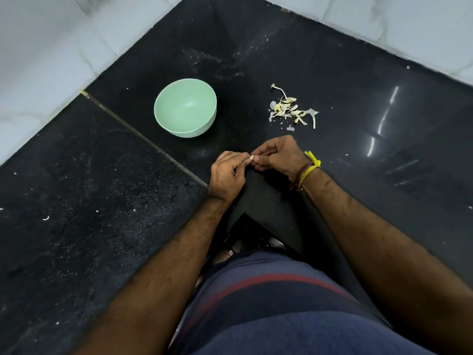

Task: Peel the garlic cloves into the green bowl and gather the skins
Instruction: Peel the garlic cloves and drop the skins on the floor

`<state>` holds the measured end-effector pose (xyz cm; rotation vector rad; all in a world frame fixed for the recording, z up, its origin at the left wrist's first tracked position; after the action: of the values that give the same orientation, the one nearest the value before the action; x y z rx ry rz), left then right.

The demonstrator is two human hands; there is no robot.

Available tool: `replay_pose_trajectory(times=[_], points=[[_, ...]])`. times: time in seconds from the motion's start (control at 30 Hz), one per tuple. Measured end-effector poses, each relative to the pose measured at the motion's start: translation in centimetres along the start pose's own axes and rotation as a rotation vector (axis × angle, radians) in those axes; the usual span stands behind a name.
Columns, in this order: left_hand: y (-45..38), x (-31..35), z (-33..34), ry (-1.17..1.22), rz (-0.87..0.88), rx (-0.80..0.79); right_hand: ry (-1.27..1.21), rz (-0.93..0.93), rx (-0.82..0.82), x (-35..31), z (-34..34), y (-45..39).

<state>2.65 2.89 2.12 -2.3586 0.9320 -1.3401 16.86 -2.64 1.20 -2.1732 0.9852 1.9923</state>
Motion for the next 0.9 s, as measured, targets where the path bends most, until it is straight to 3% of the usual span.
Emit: replay_pose_trajectory(times=[0.2,0.4,0.57,0.77,0.9], points=[[0.0,0.2,0.0,0.011,-0.027,-0.046,0.062,0.004,-0.063,-0.7,-0.6,0.5],[-0.2,0.2,-0.2,0.017,-0.123,-0.014,0.009,0.001,0.079,-0.2,-1.1,0.9],[-0.8,0.4,0.1,0.130,-0.302,-0.006,0.035,-0.005,0.206,0.5,-2.3,0.7],[-4.4,1.4,3.3,-0.022,-0.263,-0.183,0.064,-0.015,0.311,-0.4,-4.0,-0.6],[-4.3,0.5,2.5,-0.104,-0.275,-0.149,0.061,0.021,0.327,-0.1,-4.8,-0.7]])
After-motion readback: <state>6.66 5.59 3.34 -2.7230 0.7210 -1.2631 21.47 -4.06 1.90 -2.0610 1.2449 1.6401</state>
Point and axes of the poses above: each hand's wrist, its own y-axis away from the middle knuckle, its own z-axis out of the palm, x = y × z, the point moved 7 cm from there along -y, towards the middle knuckle, and after that the axes turned 10 degrees about x, right-handed, at the moved point
